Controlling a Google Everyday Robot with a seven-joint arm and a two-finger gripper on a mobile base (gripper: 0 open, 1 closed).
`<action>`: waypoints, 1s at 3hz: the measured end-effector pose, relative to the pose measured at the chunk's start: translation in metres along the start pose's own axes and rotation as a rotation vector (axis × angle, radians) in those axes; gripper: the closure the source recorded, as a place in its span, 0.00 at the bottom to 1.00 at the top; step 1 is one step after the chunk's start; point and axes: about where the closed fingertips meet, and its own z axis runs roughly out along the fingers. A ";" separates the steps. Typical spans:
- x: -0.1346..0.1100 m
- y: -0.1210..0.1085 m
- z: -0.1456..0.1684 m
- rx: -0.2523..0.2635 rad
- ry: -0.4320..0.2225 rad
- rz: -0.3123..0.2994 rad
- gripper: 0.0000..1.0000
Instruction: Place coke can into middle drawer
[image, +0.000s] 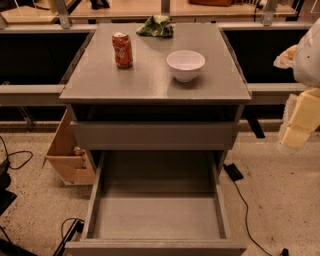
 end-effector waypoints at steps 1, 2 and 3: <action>0.000 0.000 0.000 0.000 0.000 0.000 0.00; -0.002 -0.006 0.006 0.039 -0.052 0.003 0.00; -0.029 -0.033 0.036 0.076 -0.228 0.046 0.00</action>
Offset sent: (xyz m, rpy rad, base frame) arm 0.0437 0.0046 -0.0227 0.2510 -0.2929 0.0146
